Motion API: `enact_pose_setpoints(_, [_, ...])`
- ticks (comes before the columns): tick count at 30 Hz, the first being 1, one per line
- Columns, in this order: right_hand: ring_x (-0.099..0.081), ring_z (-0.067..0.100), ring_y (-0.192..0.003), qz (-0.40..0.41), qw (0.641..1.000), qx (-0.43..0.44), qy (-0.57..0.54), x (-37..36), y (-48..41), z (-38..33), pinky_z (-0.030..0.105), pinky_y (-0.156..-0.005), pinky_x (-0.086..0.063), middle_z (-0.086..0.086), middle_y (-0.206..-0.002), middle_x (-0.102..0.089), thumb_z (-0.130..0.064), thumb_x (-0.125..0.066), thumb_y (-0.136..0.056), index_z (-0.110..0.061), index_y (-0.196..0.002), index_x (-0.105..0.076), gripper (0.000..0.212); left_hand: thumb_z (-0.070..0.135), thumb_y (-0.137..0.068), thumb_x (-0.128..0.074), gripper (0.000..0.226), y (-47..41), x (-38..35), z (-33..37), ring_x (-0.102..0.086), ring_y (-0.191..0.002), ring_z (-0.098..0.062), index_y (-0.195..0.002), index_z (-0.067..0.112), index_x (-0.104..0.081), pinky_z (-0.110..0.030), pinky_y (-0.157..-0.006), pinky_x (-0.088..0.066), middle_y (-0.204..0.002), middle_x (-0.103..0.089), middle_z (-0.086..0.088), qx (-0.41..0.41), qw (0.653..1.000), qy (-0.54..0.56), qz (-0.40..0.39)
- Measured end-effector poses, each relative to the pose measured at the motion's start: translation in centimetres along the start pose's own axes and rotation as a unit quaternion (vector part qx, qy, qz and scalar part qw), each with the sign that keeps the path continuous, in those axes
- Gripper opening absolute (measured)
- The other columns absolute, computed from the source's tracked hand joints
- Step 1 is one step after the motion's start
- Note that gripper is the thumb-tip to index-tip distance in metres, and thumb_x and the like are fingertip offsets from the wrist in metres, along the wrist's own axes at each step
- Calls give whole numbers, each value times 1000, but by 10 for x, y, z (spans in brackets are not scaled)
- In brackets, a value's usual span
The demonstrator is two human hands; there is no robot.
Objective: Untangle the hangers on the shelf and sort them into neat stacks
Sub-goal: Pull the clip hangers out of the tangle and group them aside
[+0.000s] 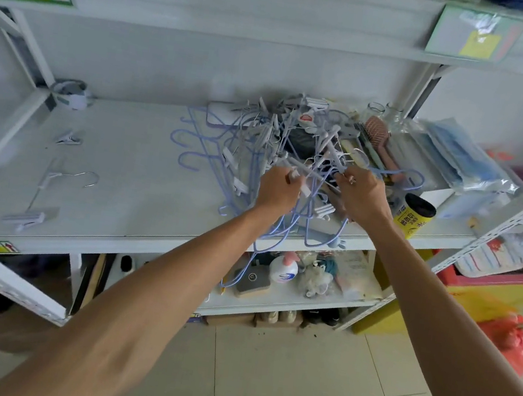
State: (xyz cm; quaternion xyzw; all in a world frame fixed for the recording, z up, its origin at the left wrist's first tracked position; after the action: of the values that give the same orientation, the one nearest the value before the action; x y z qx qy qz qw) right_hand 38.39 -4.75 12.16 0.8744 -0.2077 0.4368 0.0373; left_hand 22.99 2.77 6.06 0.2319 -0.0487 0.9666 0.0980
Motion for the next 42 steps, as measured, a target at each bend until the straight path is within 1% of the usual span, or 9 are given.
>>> enact_pose_setpoints(5, [-52,21,-56,-42,999,25,20,0,-7,-15,25,-50,-39,7,-68,-59,-28,-55,-99,-4,-87,-65,28,18,-93,-63,23,-4,0,-13,-65,-53,-16,-77,1,-62,-32,-54,-56,-73,-67,-14,63,994,86,-17])
enact_pose_setpoints(8, [-55,24,-62,-40,996,62,46,-5,-12,-21,26,-52,-39,9,-70,-61,-25,-56,-98,-5,-82,-65,27,20,-91,-64,19,-6,-1,-11,-70,-67,-23,-81,4,-62,-41,-68,-62,-79,-68,-12,104,988,106,-33])
enact_pose_setpoints(12, [-54,19,-55,-33,988,113,98,-18,-13,-32,24,-47,-39,5,-65,-59,-19,-58,-98,-6,-77,-62,25,44,-96,-37,53,-5,13,9,-63,-97,-33,-116,1,-59,-37,-81,-52,-110,-65,-18,94,992,-80,-7])
enact_pose_setpoints(15, [-63,22,-57,-32,981,143,124,-36,-11,-37,36,-52,-55,8,-70,-66,-17,-54,-98,-4,-85,-65,22,43,-100,-38,49,-13,17,22,-62,-78,-28,-95,1,-63,-36,-75,-51,-89,-65,-13,35,999,-19,26])
enact_pose_setpoints(19, [-57,20,-53,-80,974,177,120,-53,-4,-54,30,-49,-45,8,-66,-62,-22,-49,-101,-4,-84,-69,32,25,-90,-66,22,-28,25,8,-71,-79,-30,-80,5,-66,-42,-72,-61,-89,-72,-17,148,977,144,56])
enact_pose_setpoints(22, [-61,22,-56,-106,989,106,-15,-53,-11,-49,34,-53,-51,9,-69,-66,-34,-49,-100,-9,-78,-70,40,5,-87,-62,11,-30,31,-5,-65,-58,-23,-85,-5,-66,-34,-60,-59,-76,-69,-18,173,966,188,41])
enact_pose_setpoints(26, [-59,21,-72,28,996,-51,-70,-51,-54,-20,27,-61,-41,9,-86,-70,-19,-52,-91,-12,-95,-73,23,-1,-93,-55,14,-32,43,-20,-55,-48,-14,-92,-7,-67,-30,-53,-49,-66,-65,-10,178,960,214,29])
enact_pose_setpoints(36, [-61,31,-84,-56,988,-116,90,-95,-119,-16,34,-69,-49,14,-91,-64,-39,-65,-88,-7,-94,-66,32,4,-97,-51,21,-38,64,-29,-49,-49,-14,-80,3,-63,-25,-46,-43,-61,-56,-5,139,967,214,-15])
enact_pose_setpoints(42, [-70,22,-79,-72,976,-178,-104,-88,-145,-14,36,-67,-60,9,-91,-72,-25,-70,-75,-3,-102,-69,34,8,-98,-52,22,-37,69,-31,-49,-48,-13,-79,3,-63,-24,-49,-45,-62,-56,-6,131,972,190,-34])
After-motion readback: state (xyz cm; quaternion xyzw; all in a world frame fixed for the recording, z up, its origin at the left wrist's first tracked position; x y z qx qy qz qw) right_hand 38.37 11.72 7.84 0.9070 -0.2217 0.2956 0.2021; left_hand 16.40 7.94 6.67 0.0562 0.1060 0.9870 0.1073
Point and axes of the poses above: each hand's wrist, its own y-axis away from the middle knuckle, its own x-axis out of the back of the hand, z = x × y, the point moved 4 cm from there along -y, towards the middle knuckle
